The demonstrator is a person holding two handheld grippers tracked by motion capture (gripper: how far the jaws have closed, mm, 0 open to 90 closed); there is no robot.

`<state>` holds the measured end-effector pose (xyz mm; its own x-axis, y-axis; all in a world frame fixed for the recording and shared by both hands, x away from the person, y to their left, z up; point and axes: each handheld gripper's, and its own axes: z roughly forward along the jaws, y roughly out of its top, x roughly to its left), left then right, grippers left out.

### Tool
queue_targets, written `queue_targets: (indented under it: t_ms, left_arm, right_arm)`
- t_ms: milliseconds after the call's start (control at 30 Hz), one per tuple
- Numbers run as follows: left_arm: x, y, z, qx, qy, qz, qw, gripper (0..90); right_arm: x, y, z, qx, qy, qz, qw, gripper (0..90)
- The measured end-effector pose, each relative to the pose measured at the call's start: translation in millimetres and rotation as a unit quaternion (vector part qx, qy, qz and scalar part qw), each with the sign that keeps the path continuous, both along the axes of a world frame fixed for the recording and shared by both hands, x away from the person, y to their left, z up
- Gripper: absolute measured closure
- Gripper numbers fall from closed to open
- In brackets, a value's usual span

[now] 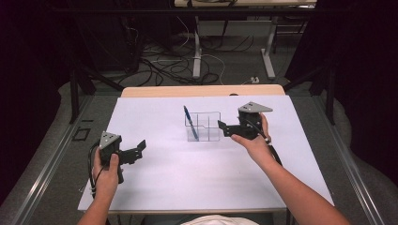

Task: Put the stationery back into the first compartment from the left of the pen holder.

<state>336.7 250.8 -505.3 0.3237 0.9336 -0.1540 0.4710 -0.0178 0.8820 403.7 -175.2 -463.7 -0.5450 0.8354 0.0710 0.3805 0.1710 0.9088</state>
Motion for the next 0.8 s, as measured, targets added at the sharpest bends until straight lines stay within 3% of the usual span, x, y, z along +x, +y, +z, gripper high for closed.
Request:
queue_targets:
  t_ms: [133,233,500,667,800]
  left_arm:
    - [0.2,0.0,0.0,0.000,0.000,0.000,1.0000,0.2]
    - [0.6,0.1,-0.1,-0.001,0.001,0.001,1.0000,0.2]
    - [1.4,-0.5,-0.4,-0.001,0.002,0.003,1.0000,0.2]
    - [1.7,-0.3,-0.7,-0.001,0.001,0.002,1.0000,0.2]
    - [1.6,-0.3,-0.7,-0.001,0.001,0.002,1.0000,0.2]
  right_arm:
    - [-6.4,-14.8,-6.3,0.003,0.005,-0.012,0.9999,0.0]
    - [-10.8,-22.6,-11.9,-0.004,0.003,-0.032,0.9995,0.0]
    - [-18.3,-41.2,-25.9,-0.017,0.017,-0.052,0.9983,0.0]
    - [-24.3,-48.7,-33.8,-0.030,0.015,-0.049,0.9983,0.0]
    - [-25.5,-53.4,-41.6,-0.024,0.022,-0.050,0.9982,0.0]
